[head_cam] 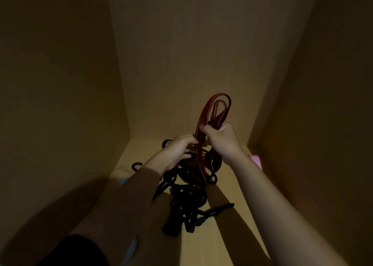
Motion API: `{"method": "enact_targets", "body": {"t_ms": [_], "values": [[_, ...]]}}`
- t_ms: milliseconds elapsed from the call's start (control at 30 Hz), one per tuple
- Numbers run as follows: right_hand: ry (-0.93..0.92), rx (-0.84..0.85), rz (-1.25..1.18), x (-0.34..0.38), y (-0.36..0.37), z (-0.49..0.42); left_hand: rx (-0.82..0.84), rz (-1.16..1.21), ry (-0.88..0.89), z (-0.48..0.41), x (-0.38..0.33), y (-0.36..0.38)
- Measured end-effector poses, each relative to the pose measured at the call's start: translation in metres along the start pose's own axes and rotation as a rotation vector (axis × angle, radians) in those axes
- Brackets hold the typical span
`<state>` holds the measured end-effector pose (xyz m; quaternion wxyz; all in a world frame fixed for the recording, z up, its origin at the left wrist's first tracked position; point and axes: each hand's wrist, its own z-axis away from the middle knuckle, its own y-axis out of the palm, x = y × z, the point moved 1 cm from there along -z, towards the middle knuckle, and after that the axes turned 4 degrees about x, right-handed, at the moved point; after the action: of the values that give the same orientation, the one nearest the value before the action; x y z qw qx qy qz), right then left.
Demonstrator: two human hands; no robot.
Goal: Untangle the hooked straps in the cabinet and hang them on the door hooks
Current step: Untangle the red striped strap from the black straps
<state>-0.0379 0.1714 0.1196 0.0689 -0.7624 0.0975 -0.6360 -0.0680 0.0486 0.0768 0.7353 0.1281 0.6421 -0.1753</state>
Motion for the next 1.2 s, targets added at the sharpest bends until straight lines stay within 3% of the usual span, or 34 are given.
{"method": "enact_targets", "body": {"t_ms": [167, 300, 400, 467, 633, 767, 900, 1000, 1100, 1200], "values": [[0.040, -0.023, -0.040, -0.006, -0.008, 0.001, -0.072, -0.123, 0.025, 0.000, -0.006, 0.004], [0.126, 0.112, 0.002, -0.016, -0.018, 0.009, -0.208, 0.095, 0.177, 0.000, -0.037, -0.003], [0.206, 0.247, 0.019, -0.024, -0.014, 0.016, -0.202, 0.200, 0.244, 0.002, -0.063, 0.003], [0.168, 0.270, -0.011, -0.026, -0.009, 0.018, -0.176, 0.254, 0.267, 0.002, -0.075, 0.012], [0.094, 0.244, -0.423, -0.022, -0.009, 0.016, -0.155, 0.379, 0.306, -0.004, -0.085, 0.020], [0.058, 0.329, -0.333, -0.015, -0.013, 0.015, -0.189, 0.361, 0.309, -0.011, -0.082, 0.023], [0.077, 0.230, -0.184, -0.010, -0.014, 0.014, -0.184, 0.379, 0.305, -0.012, -0.078, 0.026], [0.058, 0.116, -0.216, -0.006, -0.017, 0.010, -0.145, 0.380, 0.305, -0.010, -0.073, 0.026], [0.019, -0.026, -0.308, 0.005, -0.025, 0.004, -0.080, 0.194, 0.224, -0.009, -0.048, 0.021], [-0.005, -0.094, -0.309, 0.014, -0.031, -0.002, 0.093, -0.030, 0.045, -0.003, -0.013, 0.019]]}}
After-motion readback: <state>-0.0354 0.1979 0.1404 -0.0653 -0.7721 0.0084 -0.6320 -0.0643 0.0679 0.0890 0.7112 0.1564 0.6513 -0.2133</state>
